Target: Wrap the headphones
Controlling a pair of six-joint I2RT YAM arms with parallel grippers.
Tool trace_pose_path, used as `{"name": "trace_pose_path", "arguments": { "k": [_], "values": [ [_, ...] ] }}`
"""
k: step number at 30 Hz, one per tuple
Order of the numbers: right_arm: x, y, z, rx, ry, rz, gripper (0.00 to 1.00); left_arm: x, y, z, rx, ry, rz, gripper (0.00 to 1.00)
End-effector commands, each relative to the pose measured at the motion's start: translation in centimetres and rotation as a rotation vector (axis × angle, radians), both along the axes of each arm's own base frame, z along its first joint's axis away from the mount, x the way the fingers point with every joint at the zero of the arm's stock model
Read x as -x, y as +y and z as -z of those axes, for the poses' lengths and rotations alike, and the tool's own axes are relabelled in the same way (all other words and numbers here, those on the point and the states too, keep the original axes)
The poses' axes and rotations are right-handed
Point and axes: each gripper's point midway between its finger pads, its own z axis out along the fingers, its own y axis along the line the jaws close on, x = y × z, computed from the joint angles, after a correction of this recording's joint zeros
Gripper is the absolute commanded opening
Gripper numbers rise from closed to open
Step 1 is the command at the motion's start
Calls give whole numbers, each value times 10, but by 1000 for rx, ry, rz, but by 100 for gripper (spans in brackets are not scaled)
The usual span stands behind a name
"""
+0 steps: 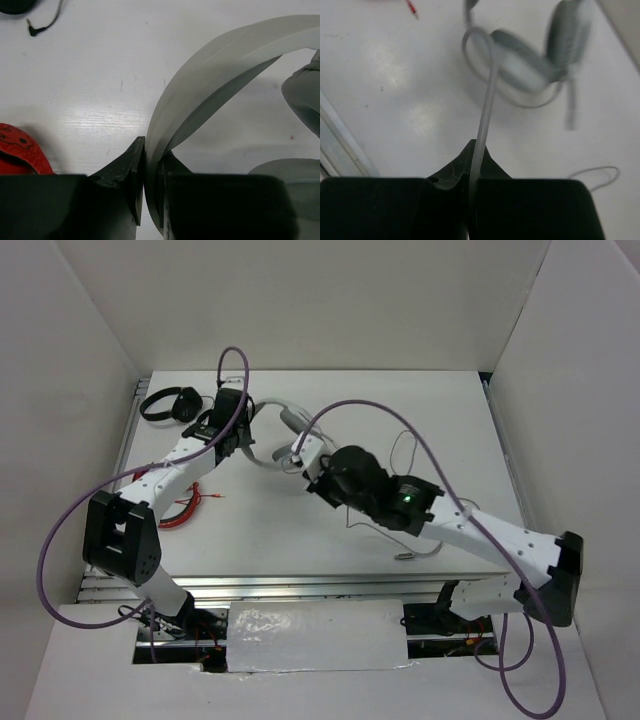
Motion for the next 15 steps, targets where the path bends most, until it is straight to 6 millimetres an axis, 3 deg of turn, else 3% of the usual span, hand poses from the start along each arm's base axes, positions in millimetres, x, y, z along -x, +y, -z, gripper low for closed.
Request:
{"name": "trace_pose_path", "arguments": {
  "k": [1,2,3,6,8,9,15],
  "values": [
    [-12,-41,-32,87,-80,39,0,-7,-44,-86,45,-315,261,0],
    [-23,-55,-36,111,-103,75,0,-2,-50,-97,37,-356,305,0],
    [-27,-62,-41,115,-116,91,0,6,-55,-84,-9,-335,375,0],
    [-47,-88,-65,116,-190,140,0,21,-70,-91,-66,-373,481,0],
    [-58,-99,-86,100,-253,160,0,34,-88,-96,-66,-390,577,0],
    [-71,-110,-100,77,-297,207,0,42,-91,-86,-104,-359,636,0],
    [-121,-146,-172,-81,-455,373,0,94,-137,-83,-120,-392,886,0]
  ]
}}
